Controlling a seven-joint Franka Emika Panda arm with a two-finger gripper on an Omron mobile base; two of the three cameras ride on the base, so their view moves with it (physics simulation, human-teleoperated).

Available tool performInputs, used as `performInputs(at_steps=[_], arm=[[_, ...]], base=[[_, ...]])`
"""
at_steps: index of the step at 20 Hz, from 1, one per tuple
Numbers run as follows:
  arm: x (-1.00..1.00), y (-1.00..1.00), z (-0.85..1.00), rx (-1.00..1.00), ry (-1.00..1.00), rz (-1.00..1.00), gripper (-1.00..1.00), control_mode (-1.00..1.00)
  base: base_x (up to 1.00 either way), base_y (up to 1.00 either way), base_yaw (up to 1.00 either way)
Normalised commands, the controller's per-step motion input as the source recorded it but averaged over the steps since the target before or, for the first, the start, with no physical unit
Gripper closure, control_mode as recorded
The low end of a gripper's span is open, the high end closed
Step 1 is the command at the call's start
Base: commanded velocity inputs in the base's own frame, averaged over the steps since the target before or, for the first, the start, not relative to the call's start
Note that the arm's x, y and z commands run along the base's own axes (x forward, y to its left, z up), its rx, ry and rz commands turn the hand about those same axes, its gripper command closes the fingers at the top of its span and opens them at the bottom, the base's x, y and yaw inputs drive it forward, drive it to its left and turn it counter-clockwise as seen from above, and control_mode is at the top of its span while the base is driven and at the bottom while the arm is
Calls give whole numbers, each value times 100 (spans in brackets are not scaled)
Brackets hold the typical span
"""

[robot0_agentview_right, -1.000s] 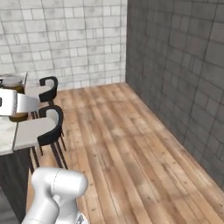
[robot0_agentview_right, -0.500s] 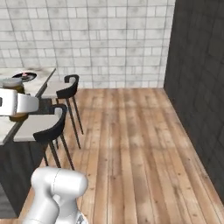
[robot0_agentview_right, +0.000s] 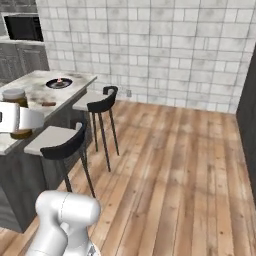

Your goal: Take the cinnamon bottle from the cabinet and place it on the dining table, next to the plate with the cupcake. Then take the chocolate from the dining counter and place it on the cupcake plate.

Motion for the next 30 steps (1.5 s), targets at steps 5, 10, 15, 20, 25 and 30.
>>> performInputs(at_steps=[5,10,15,20,25,30], arm=[[0,0,0,0,0,0,100,100],[0,0,0,0,0,0,100,100],[0,0,0,0,0,0,100,100],[0,0,0,0,0,0,100,100],[0,0,0,0,0,0,100,100],[0,0,0,0,0,0,100,100]], base=[[78,-67,44],[83,-69,41],[74,-73,43],[66,-75,44],[55,-74,45],[47,-65,48]])
